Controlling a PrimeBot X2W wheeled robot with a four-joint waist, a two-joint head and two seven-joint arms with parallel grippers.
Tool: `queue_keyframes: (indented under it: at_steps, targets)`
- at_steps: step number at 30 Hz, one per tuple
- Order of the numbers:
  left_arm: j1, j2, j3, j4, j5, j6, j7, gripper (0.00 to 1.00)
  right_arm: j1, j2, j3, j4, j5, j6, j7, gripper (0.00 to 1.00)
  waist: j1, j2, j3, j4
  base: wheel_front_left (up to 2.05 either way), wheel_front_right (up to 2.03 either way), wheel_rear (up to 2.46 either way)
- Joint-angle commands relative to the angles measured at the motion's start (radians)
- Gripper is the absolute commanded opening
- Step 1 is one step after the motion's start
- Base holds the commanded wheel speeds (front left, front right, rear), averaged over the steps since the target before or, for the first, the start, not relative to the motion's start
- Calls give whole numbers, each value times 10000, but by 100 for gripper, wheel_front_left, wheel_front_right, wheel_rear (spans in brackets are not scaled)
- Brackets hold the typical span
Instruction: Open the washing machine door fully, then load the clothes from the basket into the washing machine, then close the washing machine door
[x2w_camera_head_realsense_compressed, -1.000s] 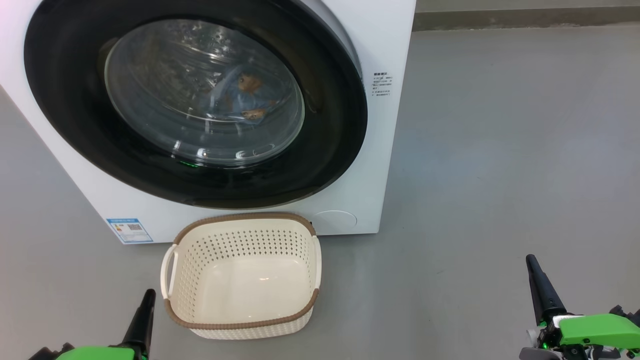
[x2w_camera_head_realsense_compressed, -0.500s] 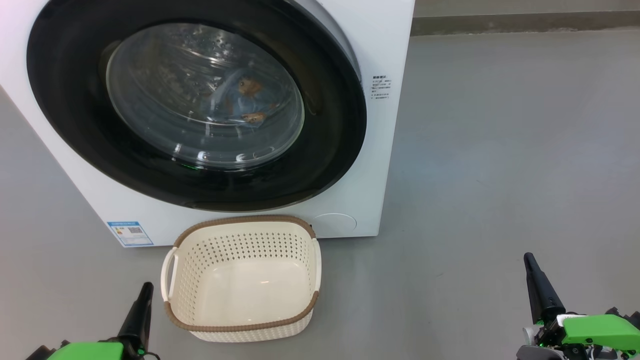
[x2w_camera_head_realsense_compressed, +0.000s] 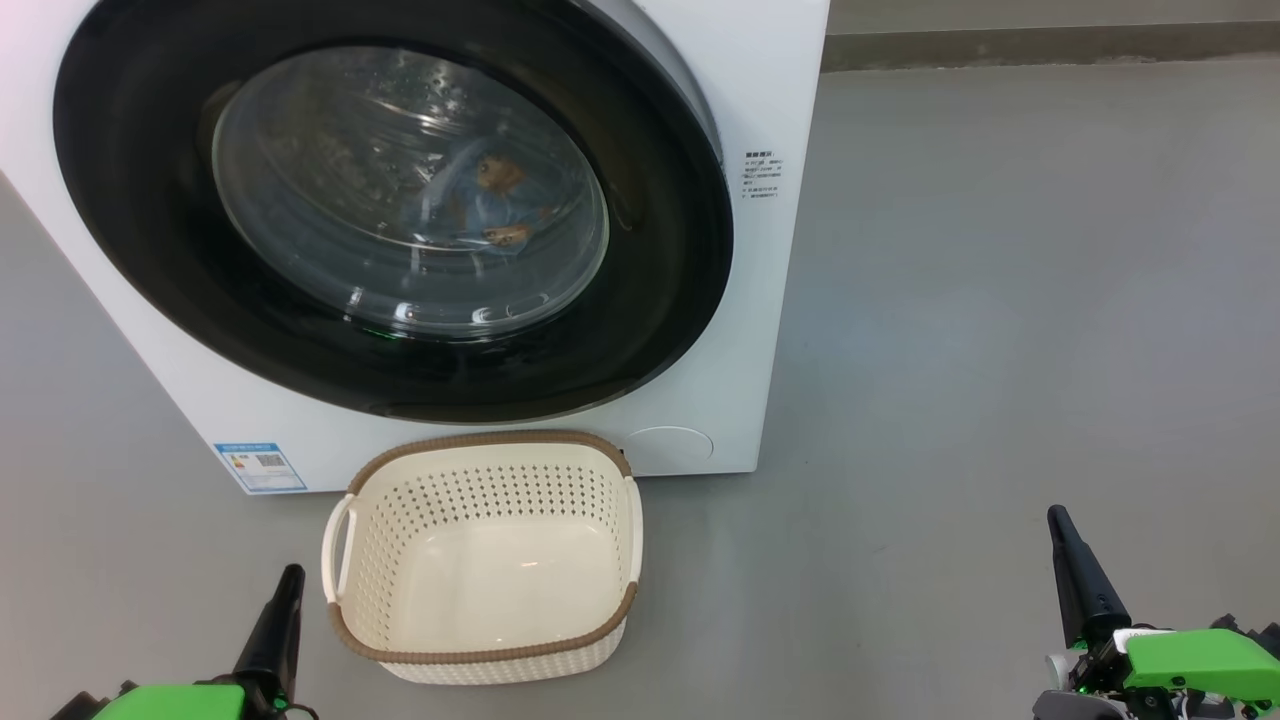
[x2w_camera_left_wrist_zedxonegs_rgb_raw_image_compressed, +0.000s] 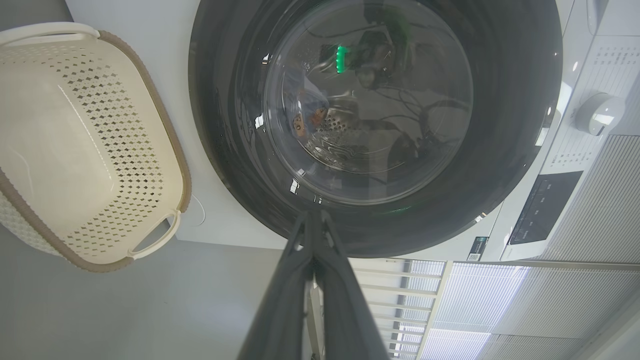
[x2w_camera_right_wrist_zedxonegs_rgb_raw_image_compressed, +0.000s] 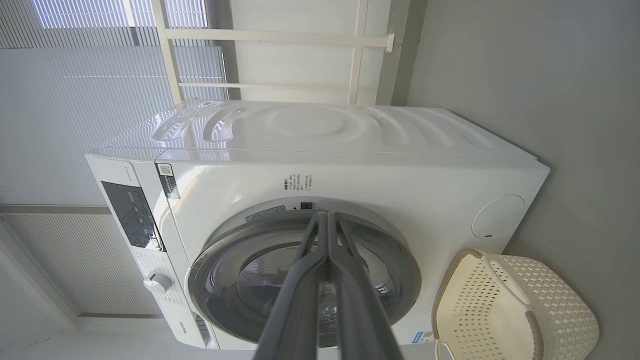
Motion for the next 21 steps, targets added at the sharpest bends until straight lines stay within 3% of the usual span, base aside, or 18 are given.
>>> queue_keyframes:
  at_steps: [1,21]
  targets:
    - [-392,194,372,-179,19,-27,93,0,-285,-41,235,-299,106,17,83,0,0,0,0,0,0,0,0]
    - [-398,147,438,-176,74,-27,146,0,-285,-41,238,-299,108,17,81,0,0,0,0,0,0,0,0]
